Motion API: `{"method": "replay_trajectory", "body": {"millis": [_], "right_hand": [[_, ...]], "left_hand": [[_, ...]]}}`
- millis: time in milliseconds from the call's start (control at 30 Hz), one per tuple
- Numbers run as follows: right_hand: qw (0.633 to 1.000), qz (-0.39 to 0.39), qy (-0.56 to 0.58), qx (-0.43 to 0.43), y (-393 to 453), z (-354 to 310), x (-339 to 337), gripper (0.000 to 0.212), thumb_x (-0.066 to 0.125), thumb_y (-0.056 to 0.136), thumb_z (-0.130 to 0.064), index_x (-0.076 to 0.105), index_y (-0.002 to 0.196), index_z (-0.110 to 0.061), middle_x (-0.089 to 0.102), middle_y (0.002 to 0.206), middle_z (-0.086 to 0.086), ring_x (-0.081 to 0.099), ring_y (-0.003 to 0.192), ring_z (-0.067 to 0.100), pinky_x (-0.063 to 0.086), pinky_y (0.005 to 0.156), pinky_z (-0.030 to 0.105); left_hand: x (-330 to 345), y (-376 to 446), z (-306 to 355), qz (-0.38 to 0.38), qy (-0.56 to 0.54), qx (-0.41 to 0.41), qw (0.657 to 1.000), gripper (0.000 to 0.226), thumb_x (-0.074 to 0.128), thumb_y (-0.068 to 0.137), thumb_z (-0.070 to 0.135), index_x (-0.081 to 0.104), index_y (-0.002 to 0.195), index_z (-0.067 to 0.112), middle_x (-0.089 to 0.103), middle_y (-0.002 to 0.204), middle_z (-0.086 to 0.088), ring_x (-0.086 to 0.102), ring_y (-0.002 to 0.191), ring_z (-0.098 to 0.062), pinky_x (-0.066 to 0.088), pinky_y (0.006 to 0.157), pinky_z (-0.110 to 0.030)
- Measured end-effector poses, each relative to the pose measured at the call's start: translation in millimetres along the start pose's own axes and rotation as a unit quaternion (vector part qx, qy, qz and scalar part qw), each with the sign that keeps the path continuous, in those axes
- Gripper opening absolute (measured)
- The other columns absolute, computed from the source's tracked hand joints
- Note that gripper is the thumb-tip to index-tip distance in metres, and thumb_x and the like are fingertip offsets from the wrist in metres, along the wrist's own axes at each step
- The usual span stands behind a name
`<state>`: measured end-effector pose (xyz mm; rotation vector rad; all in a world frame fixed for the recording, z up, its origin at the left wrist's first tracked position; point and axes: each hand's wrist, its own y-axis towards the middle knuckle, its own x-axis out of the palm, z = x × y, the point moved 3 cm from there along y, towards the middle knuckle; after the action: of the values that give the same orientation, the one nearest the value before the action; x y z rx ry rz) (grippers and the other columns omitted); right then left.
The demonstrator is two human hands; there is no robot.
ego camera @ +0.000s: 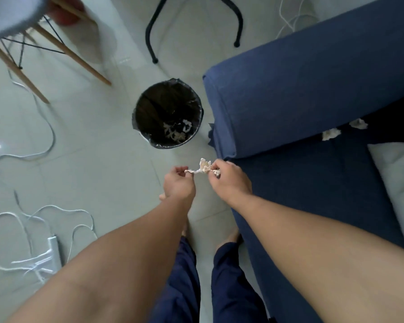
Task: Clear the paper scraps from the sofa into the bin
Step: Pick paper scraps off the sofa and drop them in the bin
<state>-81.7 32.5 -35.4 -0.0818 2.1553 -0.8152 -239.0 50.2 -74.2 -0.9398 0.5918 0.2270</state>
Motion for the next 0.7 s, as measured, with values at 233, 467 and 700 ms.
{"method": "replay_trajectory", "body": {"millis": [233,467,700], "right_hand": [[1.0,-0.008,-0.025,-0.001,45,-59,30,0.009,0.057,0.098,-0.035,0.062,0.1,-0.027,0.068,0.11,0.0,0.062,0.099,0.031,0.044,0.07,0.035],[0.999,0.027,-0.032,0.016,110,-114,28,0.011,0.058,0.098,-0.037,0.06,0.097,-0.025,0.065,0.093,-0.004,0.062,0.086,0.027,0.046,0.066,0.033],[0.998,0.049,-0.024,0.012,152,-161,23,0.011,0.055,0.1,-0.037,0.06,0.097,-0.028,0.063,0.098,-0.004,0.06,0.088,0.026,0.05,0.073,0.037]], "left_hand": [[-49,73,21,-0.005,0.01,0.022,1.0,0.01,0.067,0.084,0.035,0.063,0.075,0.034,0.067,0.078,0.016,0.072,0.084,-0.021,0.054,0.093,-0.054],[-77,142,77,-0.012,0.038,0.081,0.996,0.004,0.061,0.074,0.04,0.062,0.076,0.036,0.069,0.083,0.017,0.071,0.087,-0.019,0.057,0.09,-0.05],[-93,175,110,-0.028,0.053,0.115,0.992,0.029,0.073,0.085,0.027,0.069,0.115,0.026,0.07,0.108,0.007,0.069,0.101,-0.017,0.059,0.091,-0.038]]}}
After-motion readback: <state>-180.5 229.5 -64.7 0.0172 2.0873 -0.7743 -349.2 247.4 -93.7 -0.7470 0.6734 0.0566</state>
